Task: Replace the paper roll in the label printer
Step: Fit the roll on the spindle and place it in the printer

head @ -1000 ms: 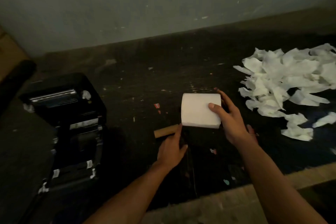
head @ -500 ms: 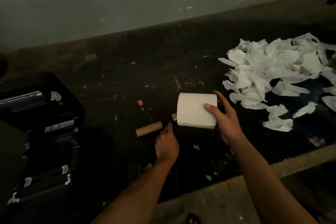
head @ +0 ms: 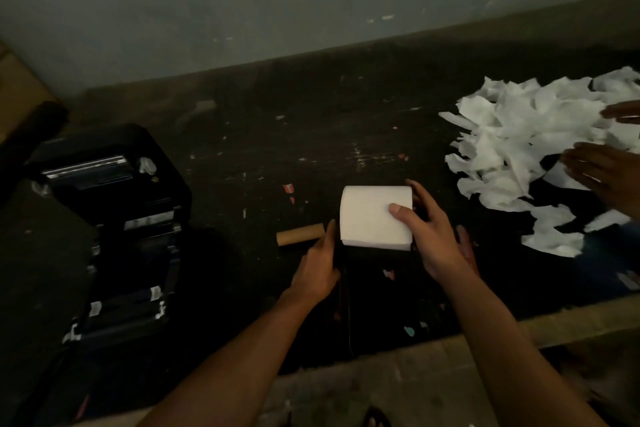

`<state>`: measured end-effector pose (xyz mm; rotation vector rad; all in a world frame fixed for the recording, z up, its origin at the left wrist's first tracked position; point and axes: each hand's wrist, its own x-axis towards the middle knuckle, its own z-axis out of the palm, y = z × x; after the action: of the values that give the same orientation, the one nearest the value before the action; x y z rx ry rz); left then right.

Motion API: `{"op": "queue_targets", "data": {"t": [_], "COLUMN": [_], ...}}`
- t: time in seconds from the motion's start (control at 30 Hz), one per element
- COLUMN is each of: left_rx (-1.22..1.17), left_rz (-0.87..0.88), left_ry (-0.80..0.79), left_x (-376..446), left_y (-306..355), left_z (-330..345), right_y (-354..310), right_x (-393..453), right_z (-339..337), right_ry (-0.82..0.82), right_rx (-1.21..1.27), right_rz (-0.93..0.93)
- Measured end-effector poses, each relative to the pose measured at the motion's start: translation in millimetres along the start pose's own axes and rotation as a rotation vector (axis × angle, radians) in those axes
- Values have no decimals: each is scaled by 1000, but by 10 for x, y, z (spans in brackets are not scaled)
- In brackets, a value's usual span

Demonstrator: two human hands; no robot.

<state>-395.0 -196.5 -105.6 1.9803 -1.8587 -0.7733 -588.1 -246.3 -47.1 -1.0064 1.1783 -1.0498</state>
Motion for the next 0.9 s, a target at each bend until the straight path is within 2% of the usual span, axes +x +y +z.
{"op": "queue_targets", "data": {"t": [0.1,0.2,0.27,0.37,0.47,0.67,0.9], "left_rx": [-48,-184,-409,-910,-1221,-1241,-1191], "left_rz": [22,-39,-133,-238,-169,-37,20], "left_ry": [29,90,172,302,309,245,296], "left_x": [-92,-186,-215,-237,-272,-407,-527], "left_y": [-157,-297,-373,-469,-505,-611,-771], "left_z": [-54,-114,-251,-624,-984,-1412,-1652], "right_y": [4,6,13,10,-20,-192,-347], "right_x": [-6,-16,-24,-43,-55,-61,-34], "right_z": [70,159,226,373,588,1027,1421], "right_ry": [-10,-41,-65,-100,-141,-232,-314], "right_rx": [-8,-12,-25,-36,-25,10,16], "right_rz": [1,8,5,-16,-16,-30,-51]}}
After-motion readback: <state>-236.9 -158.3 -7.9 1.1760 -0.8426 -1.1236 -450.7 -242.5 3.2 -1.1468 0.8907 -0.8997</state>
